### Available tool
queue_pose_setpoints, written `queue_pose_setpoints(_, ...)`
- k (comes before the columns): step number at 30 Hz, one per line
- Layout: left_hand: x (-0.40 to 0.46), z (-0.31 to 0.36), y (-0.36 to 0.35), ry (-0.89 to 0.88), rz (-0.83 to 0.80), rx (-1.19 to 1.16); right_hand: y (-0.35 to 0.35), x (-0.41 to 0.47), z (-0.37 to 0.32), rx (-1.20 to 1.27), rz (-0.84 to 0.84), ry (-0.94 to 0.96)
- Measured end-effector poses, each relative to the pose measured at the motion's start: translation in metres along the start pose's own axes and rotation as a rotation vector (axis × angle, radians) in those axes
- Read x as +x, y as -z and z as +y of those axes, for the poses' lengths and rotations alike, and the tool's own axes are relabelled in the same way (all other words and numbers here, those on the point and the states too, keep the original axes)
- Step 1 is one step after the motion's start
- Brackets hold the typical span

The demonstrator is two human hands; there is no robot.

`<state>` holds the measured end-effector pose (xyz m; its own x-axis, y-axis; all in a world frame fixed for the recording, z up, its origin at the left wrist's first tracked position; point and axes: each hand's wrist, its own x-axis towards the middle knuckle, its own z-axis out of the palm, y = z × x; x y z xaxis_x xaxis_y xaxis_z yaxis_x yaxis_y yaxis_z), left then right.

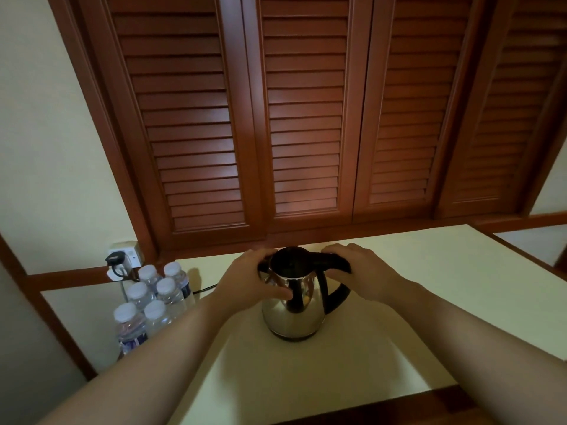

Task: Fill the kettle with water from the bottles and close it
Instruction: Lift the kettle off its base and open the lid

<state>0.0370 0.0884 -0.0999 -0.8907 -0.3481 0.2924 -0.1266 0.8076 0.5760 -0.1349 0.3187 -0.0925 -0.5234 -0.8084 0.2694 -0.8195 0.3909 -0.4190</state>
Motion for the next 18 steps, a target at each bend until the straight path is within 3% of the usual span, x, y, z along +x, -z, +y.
queue_pose_setpoints(8,-0.003,-0.003,-0.002,0.030,0.009,-0.061,0.017,0.018,-0.043,-0.195,-0.209,0.190)
queue_pose_setpoints(12,-0.004,-0.003,-0.002,0.028,0.025,-0.092,0.013,0.030,-0.053,-0.369,-0.307,0.199)
queue_pose_setpoints(18,-0.007,0.000,-0.001,0.032,0.032,-0.089,0.016,0.027,-0.052,-0.255,-0.264,0.176)
